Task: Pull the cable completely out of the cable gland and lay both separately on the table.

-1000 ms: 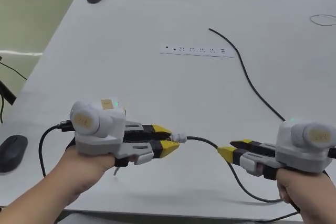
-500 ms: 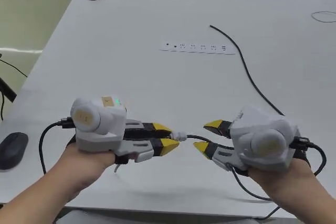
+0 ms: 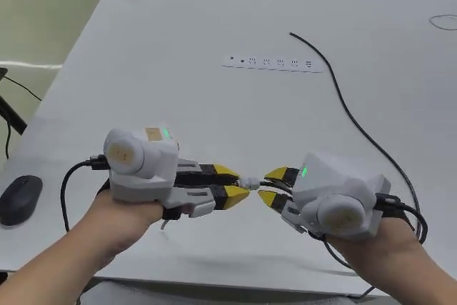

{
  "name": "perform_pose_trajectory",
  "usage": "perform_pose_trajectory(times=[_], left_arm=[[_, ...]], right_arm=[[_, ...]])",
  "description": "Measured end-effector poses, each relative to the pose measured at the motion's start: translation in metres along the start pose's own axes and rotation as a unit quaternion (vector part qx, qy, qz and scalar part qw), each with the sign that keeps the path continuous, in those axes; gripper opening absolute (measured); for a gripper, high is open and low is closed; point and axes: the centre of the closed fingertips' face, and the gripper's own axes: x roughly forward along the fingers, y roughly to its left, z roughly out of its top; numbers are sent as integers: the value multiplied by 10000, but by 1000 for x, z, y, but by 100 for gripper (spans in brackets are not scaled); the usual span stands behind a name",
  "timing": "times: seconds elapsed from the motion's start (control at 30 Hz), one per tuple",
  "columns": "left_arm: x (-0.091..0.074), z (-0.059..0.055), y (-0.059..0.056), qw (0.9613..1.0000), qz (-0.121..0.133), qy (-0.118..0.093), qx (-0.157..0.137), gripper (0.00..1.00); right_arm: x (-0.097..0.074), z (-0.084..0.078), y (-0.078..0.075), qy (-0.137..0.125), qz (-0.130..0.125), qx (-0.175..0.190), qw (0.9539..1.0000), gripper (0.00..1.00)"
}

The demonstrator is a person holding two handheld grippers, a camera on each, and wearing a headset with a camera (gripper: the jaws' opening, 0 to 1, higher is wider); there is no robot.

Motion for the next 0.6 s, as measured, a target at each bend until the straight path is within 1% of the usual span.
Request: perform_pose_trajectory(times=[0.07,0.17,0.23,0.33,0.53,0.6], left_arm=[[0,-1,-1,10000,-7,21,17,15],[-1,-2,0,10000,-3,14,9,15],[-1,-2,0,10000,-3,1,-2,15],[0,-1,0,10000,5,5,58,15],[1,0,0,10000,9,-11,93,15],[1,1,1,9999,22,-23,101,15]], right_arm=[[0,-2,-2,38,-44,-23,10000,2],[1,-2,-2,4,-11,212,9998,2],[1,-3,-3,-6,-20,283,9996,2],[2,-4,-4,-5,-23,424,9991,1],[1,-6,-8,-71,-55,795,9968,1],[1,-11,-11,-47,-94,918,9957,1]])
